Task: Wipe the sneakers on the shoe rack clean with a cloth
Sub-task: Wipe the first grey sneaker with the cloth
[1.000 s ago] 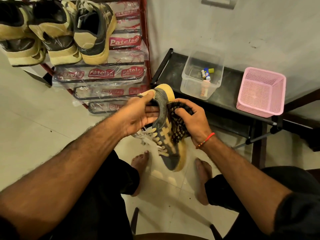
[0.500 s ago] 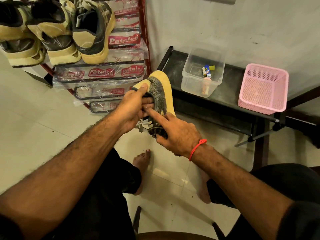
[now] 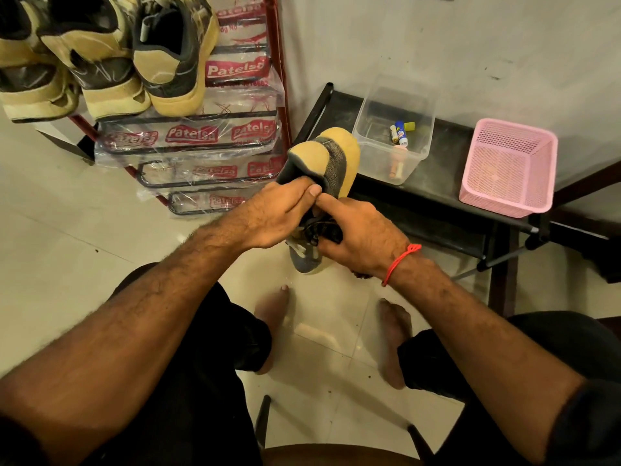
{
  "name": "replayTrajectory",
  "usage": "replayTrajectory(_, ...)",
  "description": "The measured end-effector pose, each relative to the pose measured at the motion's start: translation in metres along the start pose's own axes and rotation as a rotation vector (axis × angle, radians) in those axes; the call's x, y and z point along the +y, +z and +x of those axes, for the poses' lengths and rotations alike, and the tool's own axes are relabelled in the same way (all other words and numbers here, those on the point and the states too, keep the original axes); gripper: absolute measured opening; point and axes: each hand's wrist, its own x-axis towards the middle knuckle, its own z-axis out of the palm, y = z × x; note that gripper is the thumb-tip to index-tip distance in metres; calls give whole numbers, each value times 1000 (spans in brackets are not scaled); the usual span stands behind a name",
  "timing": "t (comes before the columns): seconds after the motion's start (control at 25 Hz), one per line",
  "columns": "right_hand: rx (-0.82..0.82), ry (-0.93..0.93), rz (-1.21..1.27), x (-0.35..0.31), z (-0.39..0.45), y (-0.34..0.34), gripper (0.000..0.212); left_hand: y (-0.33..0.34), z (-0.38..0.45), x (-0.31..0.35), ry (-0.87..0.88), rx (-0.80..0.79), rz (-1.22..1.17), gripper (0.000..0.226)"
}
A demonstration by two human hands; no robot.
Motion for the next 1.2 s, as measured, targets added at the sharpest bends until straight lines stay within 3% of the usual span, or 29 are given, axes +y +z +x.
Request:
replayTrajectory(0.12, -45, -61, 47, 7, -4, -14, 41, -5, -2, -3, 80, -124, 105, 27)
replayTrajectory(0.2, -36, -29, 169, 11, -8, -26, 30, -7, -2, -2, 132, -259, 207, 21)
replayTrajectory(0.28, 1, 27, 307, 13, -10, -38, 28, -9, -4, 0, 195, -294, 235, 24)
replayTrajectory(0.48, 18, 50, 524, 17, -8, -45, 34, -12, -4, -11, 137, -232, -209, 30)
replayTrajectory(0.6, 227, 144, 694, 27, -4, -41, 27, -14, -5, -15, 88, -179, -312, 36)
replayTrajectory(0.76, 348, 50, 508, 19, -2, -25, 29, -12, -3, -11, 15, -40, -399, 29)
replayTrajectory(0.88, 172, -207, 299, 5, -12, -17, 31, -11, -3, -18, -62, 32, -413, 30)
replayTrajectory(0.96, 88, -265, 224, 4, -14, -16, 31, -12, -5, -17, -84, 19, -370, 30)
replayTrajectory(1.2, 422, -114, 305, 4, -3, -18, 30, -13, -5, -9, -17, 59, -253, 29)
